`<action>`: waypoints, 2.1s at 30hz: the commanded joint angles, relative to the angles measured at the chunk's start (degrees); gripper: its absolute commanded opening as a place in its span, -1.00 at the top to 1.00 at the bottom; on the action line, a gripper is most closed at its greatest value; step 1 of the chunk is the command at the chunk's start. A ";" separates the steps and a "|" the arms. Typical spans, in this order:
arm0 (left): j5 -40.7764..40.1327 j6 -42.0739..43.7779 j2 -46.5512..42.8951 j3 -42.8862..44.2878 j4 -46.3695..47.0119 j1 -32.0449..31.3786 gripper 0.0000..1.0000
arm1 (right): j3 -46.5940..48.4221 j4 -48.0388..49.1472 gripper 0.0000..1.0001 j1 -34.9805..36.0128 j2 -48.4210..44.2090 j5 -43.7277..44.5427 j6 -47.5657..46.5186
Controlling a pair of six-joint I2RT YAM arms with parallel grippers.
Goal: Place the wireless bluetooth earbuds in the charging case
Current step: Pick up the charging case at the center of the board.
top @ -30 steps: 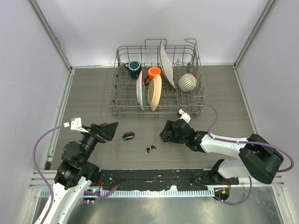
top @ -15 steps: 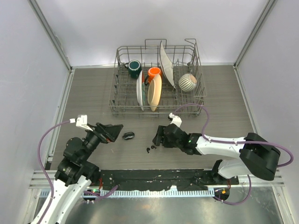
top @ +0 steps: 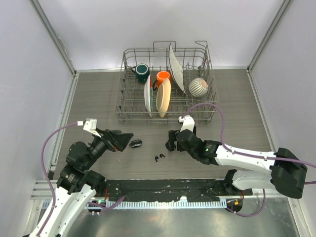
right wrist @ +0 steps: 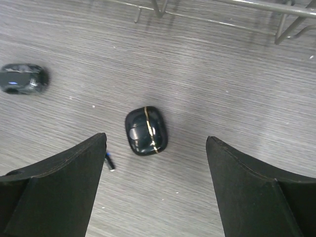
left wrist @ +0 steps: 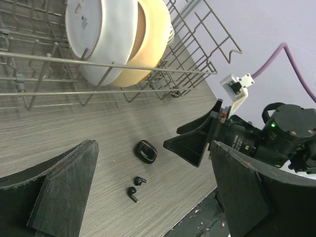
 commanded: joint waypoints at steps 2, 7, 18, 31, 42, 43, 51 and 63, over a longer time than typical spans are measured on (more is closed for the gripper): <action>4.41 0.88 2.68 1.42 2.32 0.12 -1.00 | 0.43 2.89 -0.65 0.08 3.57 0.33 -8.34; 10.20 3.15 7.26 2.92 2.84 0.20 -0.99 | -1.23 10.88 -0.58 0.17 6.64 -3.47 -10.37; 12.58 2.54 9.54 3.36 1.62 0.12 -1.00 | -0.80 14.06 -0.43 0.08 12.97 -5.58 -14.85; 11.09 2.90 10.08 2.66 1.35 0.12 -0.99 | -2.64 13.71 -0.32 0.17 14.82 -5.40 -14.50; 9.94 1.75 13.50 3.36 -2.34 0.12 -1.00 | -2.55 15.64 -0.23 0.17 16.93 -6.72 -16.52; 10.03 1.75 13.94 3.36 -2.34 0.12 -1.00 | -2.64 15.90 -0.22 0.08 16.93 -6.98 -16.61; 9.51 2.37 12.89 2.92 -3.04 0.20 -0.99 | -3.52 17.66 -0.30 0.17 17.19 -8.30 -19.95; 9.68 2.37 12.80 2.74 -2.87 0.12 -0.99 | -3.78 17.22 0.49 0.17 16.85 -8.92 -20.48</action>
